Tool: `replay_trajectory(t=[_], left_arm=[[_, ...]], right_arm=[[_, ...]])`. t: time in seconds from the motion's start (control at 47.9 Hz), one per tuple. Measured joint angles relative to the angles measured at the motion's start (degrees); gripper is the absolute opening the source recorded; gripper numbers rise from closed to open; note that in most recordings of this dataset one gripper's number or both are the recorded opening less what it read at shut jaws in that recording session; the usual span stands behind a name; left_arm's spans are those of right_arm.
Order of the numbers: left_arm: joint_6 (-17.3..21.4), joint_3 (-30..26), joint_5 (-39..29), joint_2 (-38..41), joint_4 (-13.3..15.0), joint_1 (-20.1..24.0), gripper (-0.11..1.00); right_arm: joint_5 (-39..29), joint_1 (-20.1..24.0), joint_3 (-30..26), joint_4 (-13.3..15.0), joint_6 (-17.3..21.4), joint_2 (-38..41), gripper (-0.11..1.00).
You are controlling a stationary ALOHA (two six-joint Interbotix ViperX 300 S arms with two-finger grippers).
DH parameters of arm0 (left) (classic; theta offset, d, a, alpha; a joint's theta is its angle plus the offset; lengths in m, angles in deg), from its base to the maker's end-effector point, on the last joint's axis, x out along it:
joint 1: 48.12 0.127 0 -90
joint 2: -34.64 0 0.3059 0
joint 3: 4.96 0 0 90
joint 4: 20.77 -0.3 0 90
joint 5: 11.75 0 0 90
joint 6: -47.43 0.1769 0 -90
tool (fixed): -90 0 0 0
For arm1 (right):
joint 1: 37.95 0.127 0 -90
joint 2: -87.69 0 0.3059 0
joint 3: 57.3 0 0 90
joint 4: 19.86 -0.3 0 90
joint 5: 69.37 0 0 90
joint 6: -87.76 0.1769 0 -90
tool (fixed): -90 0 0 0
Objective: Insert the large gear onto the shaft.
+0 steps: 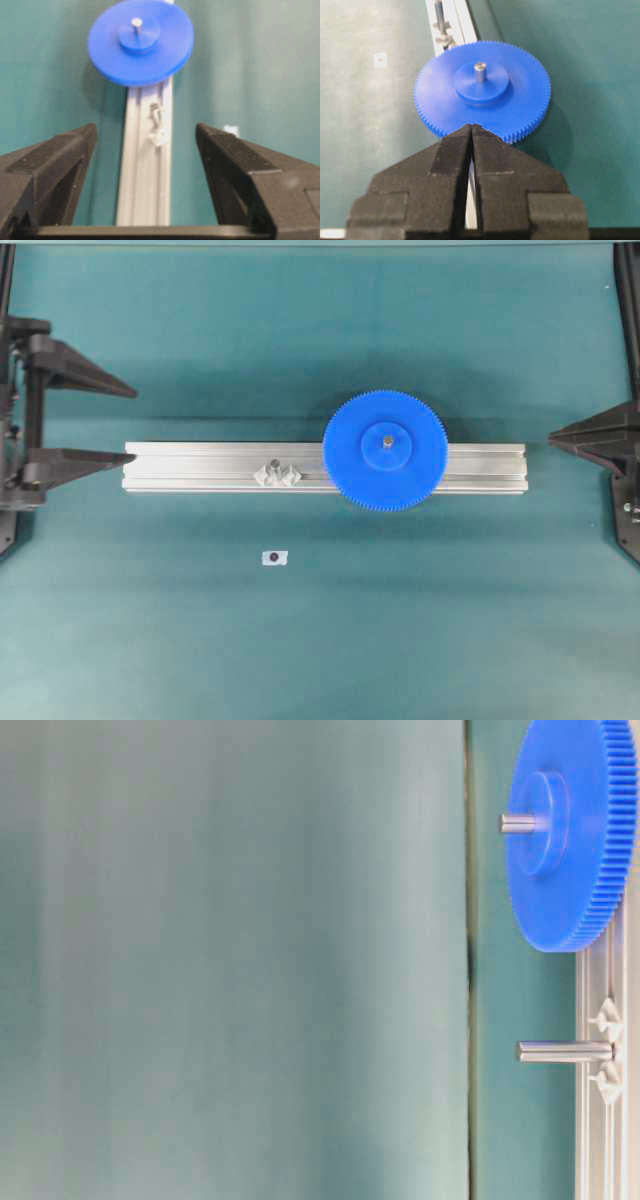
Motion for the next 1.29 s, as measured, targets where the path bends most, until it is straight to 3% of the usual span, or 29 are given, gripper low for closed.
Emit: replay_trajectory(t=[0.48,0.94,1.295], left_arm=[[-1.7,10.0,4.9,-11.6,0.1,-1.8,0.8],[-1.9,16.2,6.2,-16.1,0.1,-1.8,0.8],[-2.5,18.3,6.7,-18.1,0.1,-1.8,0.71]], right_arm=[[2.3,0.0,1.1,0.0,0.0,-0.1,0.1],[4.6,0.0,2.5,0.0,0.1,-0.1,0.1],[7.1,0.0,4.7,0.0,1.9,-0.4,0.1]])
